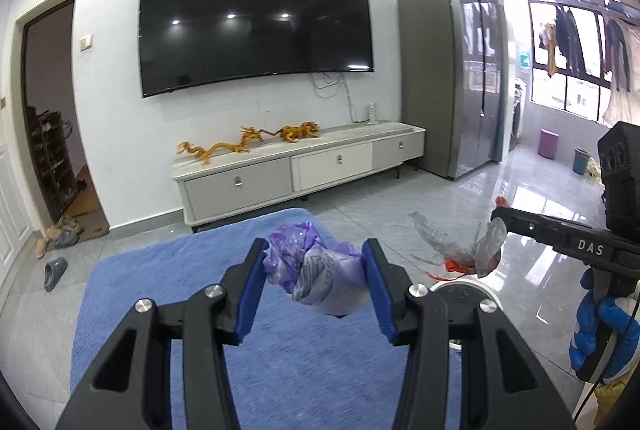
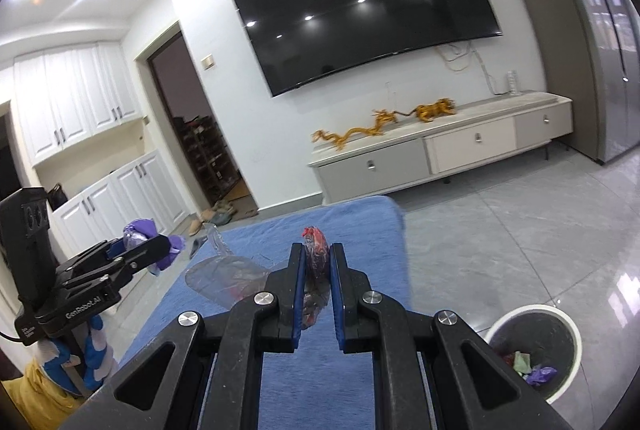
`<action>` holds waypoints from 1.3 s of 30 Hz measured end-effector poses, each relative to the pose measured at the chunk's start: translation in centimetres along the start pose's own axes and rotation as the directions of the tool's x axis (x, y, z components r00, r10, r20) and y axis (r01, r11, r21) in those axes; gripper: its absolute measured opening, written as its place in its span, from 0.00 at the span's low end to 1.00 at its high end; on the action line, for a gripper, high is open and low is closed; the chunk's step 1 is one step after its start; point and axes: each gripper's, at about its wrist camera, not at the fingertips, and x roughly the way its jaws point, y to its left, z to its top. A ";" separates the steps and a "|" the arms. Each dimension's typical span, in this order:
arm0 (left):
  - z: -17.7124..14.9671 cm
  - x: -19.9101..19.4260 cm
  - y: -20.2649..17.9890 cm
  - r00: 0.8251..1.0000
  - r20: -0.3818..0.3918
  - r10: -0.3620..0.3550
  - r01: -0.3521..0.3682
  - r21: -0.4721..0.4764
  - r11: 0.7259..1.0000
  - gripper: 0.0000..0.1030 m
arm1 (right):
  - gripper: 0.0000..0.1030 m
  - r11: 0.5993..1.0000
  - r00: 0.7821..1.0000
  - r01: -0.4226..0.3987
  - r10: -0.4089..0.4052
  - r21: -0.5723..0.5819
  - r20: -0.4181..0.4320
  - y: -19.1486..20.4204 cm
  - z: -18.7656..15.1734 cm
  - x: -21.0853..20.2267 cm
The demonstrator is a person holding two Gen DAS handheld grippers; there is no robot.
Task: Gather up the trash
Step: 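Carry both wrappers over the trash bin and open both tools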
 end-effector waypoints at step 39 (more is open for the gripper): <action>-5.2 29.2 -28.4 0.872 -0.437 -0.219 0.338 0.214 0.916 0.47 | 0.13 0.833 0.900 0.429 -0.365 0.349 -0.236 -30.2 -9.3 2.2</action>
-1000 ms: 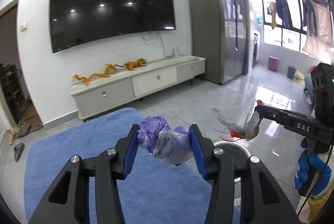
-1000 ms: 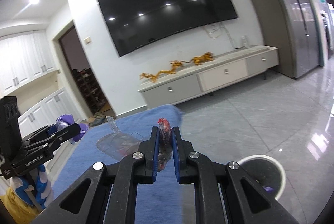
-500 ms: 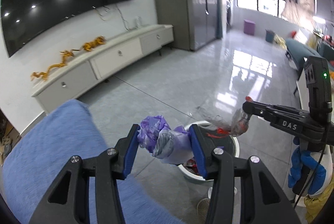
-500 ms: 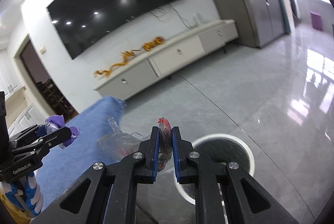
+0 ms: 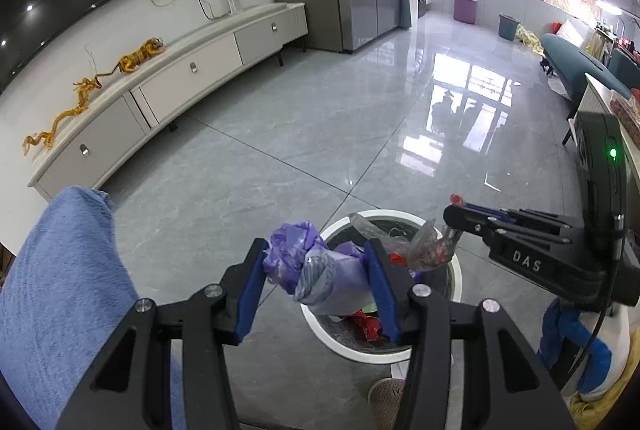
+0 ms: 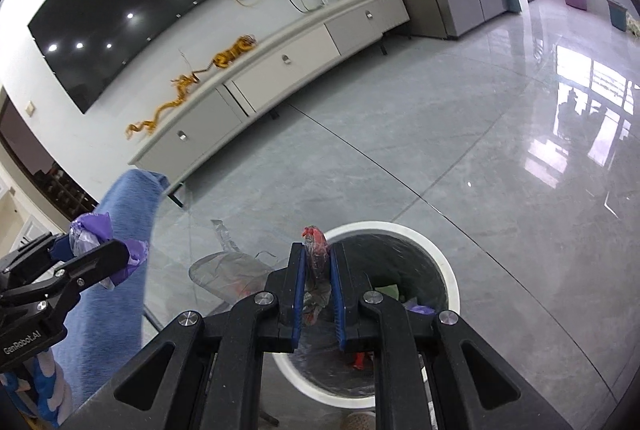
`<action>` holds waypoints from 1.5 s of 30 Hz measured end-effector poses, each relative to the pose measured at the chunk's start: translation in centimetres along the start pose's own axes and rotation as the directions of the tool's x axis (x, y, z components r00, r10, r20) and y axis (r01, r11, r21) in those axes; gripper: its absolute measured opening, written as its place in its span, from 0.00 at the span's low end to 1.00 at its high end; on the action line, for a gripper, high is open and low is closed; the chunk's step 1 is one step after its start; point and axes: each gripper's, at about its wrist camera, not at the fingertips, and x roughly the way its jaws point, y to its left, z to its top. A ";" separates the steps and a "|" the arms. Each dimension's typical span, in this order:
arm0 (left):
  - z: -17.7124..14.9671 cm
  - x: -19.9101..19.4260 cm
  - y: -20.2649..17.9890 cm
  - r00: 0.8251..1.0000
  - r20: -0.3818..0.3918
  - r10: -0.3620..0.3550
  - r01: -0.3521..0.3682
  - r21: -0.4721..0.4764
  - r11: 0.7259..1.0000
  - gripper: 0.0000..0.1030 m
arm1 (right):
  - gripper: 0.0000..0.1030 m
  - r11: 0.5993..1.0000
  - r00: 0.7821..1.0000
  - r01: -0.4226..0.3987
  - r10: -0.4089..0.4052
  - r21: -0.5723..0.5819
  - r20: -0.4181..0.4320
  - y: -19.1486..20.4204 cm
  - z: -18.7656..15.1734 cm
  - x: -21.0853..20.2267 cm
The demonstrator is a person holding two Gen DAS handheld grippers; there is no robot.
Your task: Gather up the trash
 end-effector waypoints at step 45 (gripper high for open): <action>-6.9 -12.4 13.1 0.991 0.042 0.124 -0.099 -0.378 0.921 0.73 | 0.69 0.988 0.996 0.080 -0.075 -0.131 0.042 12.8 -2.6 -4.9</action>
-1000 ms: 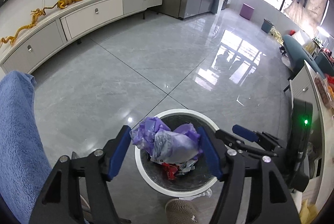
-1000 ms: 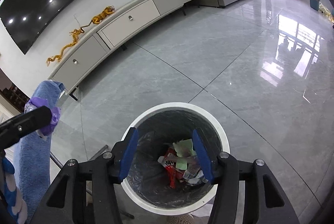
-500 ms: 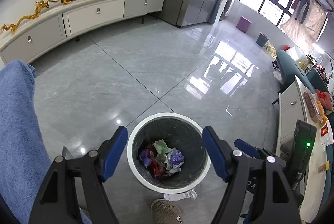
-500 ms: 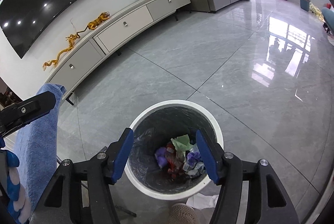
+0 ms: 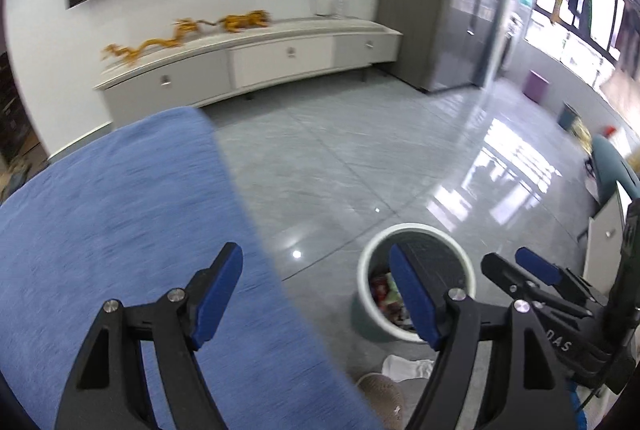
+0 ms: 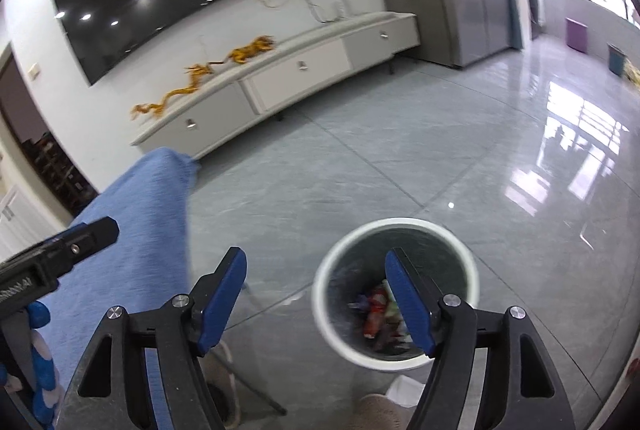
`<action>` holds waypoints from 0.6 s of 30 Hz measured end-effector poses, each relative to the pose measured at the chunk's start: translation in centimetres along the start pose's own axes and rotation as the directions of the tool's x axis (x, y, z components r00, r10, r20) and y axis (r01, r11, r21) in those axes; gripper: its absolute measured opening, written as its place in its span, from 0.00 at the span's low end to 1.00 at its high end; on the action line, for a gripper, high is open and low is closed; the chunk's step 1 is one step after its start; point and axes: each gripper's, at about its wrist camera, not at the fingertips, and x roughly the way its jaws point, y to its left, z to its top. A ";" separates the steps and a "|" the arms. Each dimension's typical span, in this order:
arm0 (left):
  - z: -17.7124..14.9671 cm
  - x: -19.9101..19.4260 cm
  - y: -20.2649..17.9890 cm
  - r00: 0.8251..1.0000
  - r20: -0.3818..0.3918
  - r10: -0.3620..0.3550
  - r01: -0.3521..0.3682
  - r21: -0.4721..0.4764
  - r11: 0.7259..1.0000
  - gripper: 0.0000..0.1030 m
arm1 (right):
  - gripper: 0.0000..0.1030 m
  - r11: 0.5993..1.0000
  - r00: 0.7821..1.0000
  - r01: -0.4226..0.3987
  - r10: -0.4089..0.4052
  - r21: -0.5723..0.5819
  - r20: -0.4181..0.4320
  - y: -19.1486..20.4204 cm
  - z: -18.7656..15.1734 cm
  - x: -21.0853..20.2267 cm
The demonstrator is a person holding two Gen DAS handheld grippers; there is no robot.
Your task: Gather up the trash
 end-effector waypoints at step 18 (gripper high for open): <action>-7.7 -13.7 12.8 0.947 0.218 0.236 -0.206 -0.151 0.967 0.73 | 0.97 0.966 0.991 0.000 0.035 -0.258 0.132 15.6 -3.2 -6.1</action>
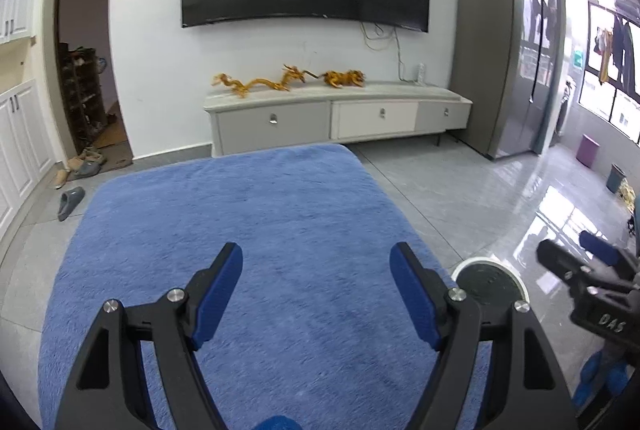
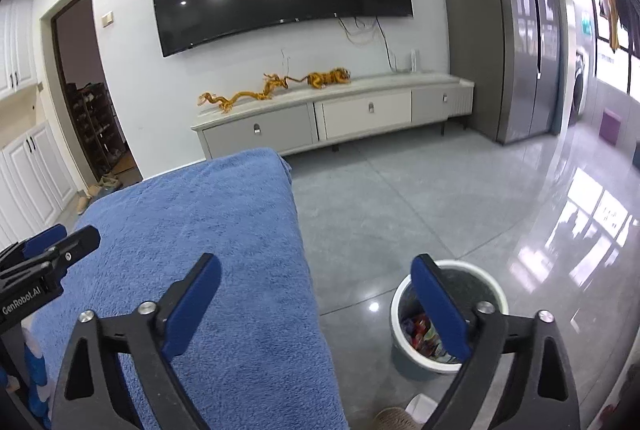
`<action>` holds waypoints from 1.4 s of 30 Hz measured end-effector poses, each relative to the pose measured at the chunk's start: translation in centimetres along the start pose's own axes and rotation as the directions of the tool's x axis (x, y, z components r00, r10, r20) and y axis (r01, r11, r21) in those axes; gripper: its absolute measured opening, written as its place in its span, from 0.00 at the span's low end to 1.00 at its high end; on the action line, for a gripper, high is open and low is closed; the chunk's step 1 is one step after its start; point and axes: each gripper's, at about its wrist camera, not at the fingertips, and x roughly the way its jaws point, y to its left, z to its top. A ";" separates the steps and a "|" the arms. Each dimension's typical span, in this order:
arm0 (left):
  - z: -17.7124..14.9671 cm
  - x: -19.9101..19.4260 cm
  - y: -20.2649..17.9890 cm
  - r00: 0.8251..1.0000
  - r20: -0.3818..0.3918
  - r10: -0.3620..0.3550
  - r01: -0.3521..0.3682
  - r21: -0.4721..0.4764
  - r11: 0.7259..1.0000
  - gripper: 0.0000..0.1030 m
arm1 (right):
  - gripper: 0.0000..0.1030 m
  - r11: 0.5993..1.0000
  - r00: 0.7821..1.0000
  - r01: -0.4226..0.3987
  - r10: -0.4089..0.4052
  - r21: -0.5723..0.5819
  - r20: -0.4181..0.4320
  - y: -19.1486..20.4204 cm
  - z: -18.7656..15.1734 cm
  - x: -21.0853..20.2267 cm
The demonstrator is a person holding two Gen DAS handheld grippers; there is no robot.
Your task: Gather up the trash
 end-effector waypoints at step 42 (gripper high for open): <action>-1.5 0.2 -2.5 0.989 0.088 0.117 -0.119 0.018 0.993 1.00 | 1.00 0.993 0.992 0.117 -0.115 -0.026 0.061 -1.6 -2.1 1.0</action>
